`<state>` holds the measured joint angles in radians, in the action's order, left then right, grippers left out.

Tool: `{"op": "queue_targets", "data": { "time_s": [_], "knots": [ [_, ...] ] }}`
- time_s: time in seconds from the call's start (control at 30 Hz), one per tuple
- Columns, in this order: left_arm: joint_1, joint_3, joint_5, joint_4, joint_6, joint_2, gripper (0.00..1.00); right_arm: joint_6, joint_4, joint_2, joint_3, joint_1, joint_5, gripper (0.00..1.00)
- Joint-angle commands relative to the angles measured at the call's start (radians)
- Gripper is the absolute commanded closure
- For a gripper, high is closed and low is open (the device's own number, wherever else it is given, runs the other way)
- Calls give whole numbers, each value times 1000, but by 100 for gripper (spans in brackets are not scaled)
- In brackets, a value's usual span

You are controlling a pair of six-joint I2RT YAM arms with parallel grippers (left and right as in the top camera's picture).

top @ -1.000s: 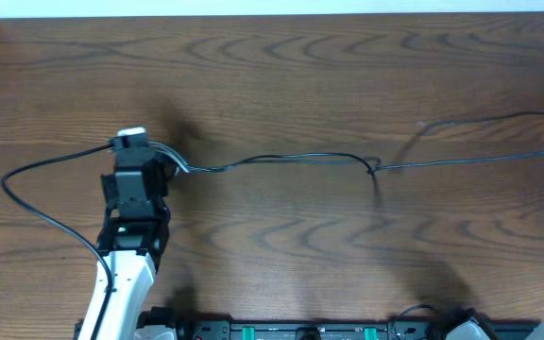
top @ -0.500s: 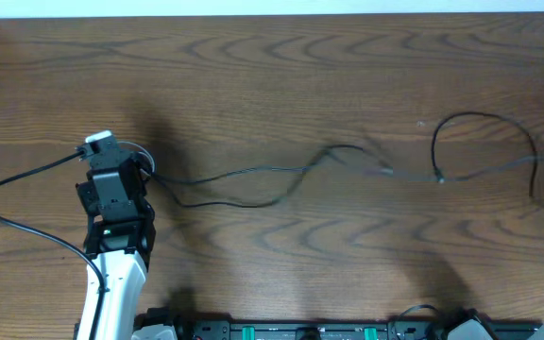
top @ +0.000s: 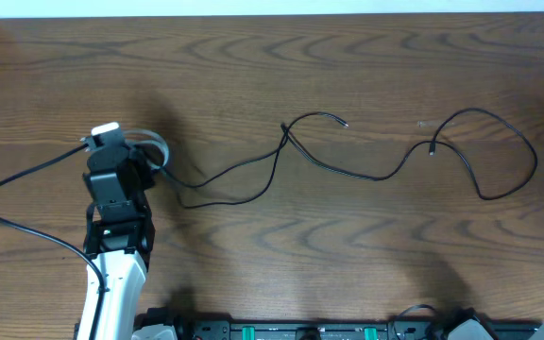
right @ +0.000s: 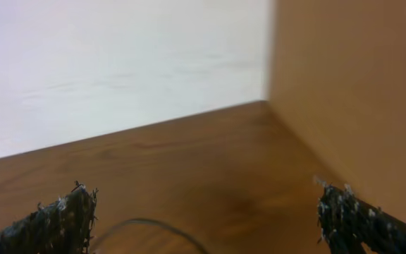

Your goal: Untangle cables

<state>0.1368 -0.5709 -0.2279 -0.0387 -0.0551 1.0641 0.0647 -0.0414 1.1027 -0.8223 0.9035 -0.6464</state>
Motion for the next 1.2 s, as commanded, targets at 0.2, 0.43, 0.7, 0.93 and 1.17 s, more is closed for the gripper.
{"op": "queue_targets", "data": {
  "time_s": [0.2,0.43,0.7,0.93,1.17],
  "knots": [
    [-10,-11,1052,-327,7,-7,93,-8,5,84,-13,-316,-262,1],
    [-79,-11,1093,-311,7,-7,93,-4,0,193,-13,-622,-290,1],
    [-150,-11,1186,-312,-104,-7,93,-48,-47,252,-13,-904,-448,1],
    [-158,-11,1342,-312,-261,-7,92,-328,-180,251,-13,-1083,-394,1],
    [-158,-11,1342,-383,-443,-7,93,-585,-231,252,-13,-1202,-351,1]
  ]
}}
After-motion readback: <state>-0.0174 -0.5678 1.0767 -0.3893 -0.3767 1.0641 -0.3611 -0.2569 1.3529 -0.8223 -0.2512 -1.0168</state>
